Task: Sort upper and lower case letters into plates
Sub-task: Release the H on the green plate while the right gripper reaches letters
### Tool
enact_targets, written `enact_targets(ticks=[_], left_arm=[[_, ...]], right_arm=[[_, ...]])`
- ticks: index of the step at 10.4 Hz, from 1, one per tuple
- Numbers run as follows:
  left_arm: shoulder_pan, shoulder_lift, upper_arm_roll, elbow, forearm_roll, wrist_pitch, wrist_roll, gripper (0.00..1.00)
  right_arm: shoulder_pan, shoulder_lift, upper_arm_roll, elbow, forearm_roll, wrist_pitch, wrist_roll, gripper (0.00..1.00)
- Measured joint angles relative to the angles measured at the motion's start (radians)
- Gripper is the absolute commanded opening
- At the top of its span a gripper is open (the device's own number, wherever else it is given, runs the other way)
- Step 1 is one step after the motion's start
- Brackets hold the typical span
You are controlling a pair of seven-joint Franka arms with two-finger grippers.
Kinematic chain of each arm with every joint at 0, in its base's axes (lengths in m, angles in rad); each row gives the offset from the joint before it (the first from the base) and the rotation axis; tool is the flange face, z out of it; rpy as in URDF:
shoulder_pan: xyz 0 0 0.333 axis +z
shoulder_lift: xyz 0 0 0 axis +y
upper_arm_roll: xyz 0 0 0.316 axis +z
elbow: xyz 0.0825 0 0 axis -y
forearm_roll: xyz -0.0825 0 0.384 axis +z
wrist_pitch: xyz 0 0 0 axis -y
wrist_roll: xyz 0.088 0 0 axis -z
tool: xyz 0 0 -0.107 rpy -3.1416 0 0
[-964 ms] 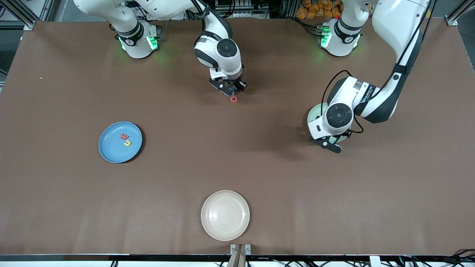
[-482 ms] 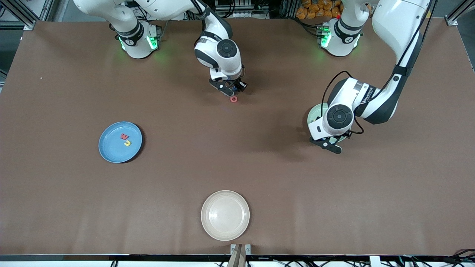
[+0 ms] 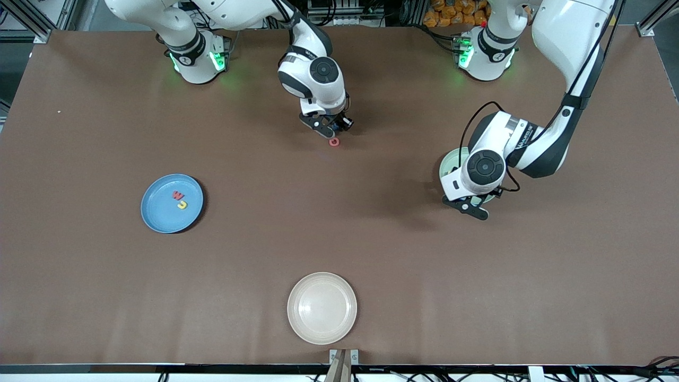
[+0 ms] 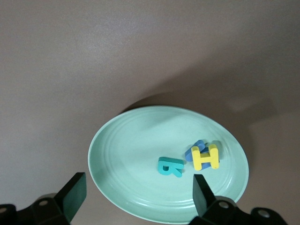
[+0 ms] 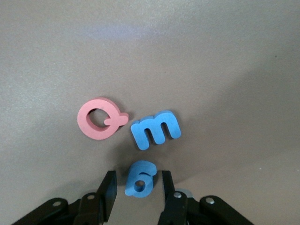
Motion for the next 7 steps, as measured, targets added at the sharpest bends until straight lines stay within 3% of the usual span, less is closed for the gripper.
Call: enact_targets(ticks=[1, 7], left_arm=[[0.001, 0.000, 0.000, 0.000, 0.000, 0.000, 0.000, 1.00], [0.016, 0.004, 0.000, 0.001, -0.014, -0.002, 0.000, 1.00]], right_arm=[[0.000, 0.000, 0.000, 0.000, 0.000, 0.004, 0.000, 0.31], [0.000, 0.006, 0.000, 0.000, -0.004, 0.006, 0.000, 0.31]])
